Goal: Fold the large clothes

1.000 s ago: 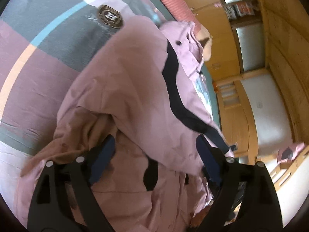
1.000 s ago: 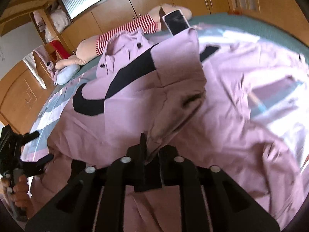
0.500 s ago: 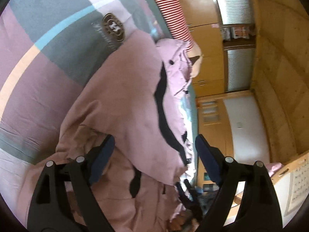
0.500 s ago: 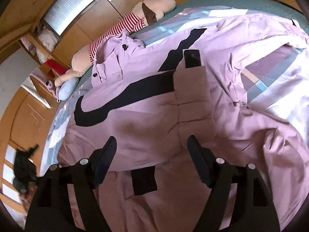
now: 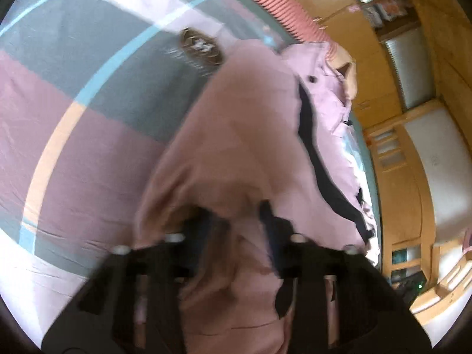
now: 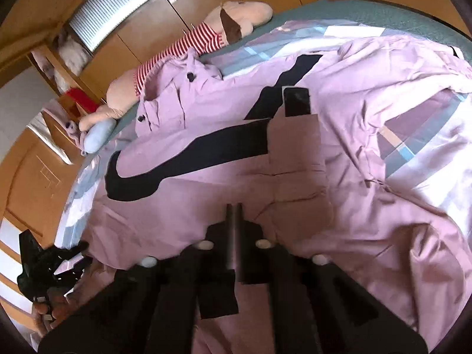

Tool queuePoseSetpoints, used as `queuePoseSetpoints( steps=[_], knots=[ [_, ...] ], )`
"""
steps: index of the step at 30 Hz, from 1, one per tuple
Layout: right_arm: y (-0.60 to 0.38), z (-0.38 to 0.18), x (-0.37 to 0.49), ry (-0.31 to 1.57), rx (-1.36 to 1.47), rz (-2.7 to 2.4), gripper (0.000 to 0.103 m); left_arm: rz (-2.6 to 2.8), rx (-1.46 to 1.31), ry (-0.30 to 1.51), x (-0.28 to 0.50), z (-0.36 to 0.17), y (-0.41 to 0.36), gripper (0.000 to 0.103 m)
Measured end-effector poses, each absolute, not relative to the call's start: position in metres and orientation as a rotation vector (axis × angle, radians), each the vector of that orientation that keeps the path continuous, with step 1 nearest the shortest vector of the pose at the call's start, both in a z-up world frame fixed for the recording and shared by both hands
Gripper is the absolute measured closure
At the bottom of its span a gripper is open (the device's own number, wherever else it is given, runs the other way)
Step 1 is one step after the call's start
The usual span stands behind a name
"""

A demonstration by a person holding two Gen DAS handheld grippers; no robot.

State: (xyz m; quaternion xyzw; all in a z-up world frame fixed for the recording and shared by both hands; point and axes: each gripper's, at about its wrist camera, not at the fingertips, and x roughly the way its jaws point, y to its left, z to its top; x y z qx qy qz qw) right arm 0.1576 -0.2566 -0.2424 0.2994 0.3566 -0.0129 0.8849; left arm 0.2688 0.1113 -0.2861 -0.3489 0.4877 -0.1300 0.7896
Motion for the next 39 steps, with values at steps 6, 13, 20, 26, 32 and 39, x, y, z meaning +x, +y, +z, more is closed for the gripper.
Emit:
queuePoseSetpoints(
  steps=[6, 13, 20, 26, 32, 39],
  knots=[
    [-0.209, -0.218, 0.176, 0.727, 0.427, 0.067, 0.103, -0.264, -0.894, 1.031, 0.267, -0.294, 0.132, 0.088],
    [-0.158, -0.187, 0.185, 0.677, 0.238, 0.182, 0.103, -0.248, -0.937, 0.978, 0.262, -0.286, 0.14, 0.088],
    [-0.189, -0.222, 0.178, 0.787, 0.308, 0.076, 0.09, -0.353, -0.84, 0.99, 0.267, -0.273, 0.108, 0.033],
    [-0.247, -0.233, 0.148, 0.757, 0.474, -0.115, 0.019, -0.331, -0.817, 0.964, 0.271, -0.272, 0.099, 0.031],
    [-0.282, -0.255, 0.164, 0.841, 0.678, -0.127, 0.019, -0.275, -0.789, 0.975, 0.275, -0.28, 0.11, 0.094],
    [-0.268, -0.247, 0.187, 0.844, 0.674, -0.106, 0.086, -0.162, -0.806, 0.901, 0.266, -0.269, 0.131, 0.095]
  ],
)
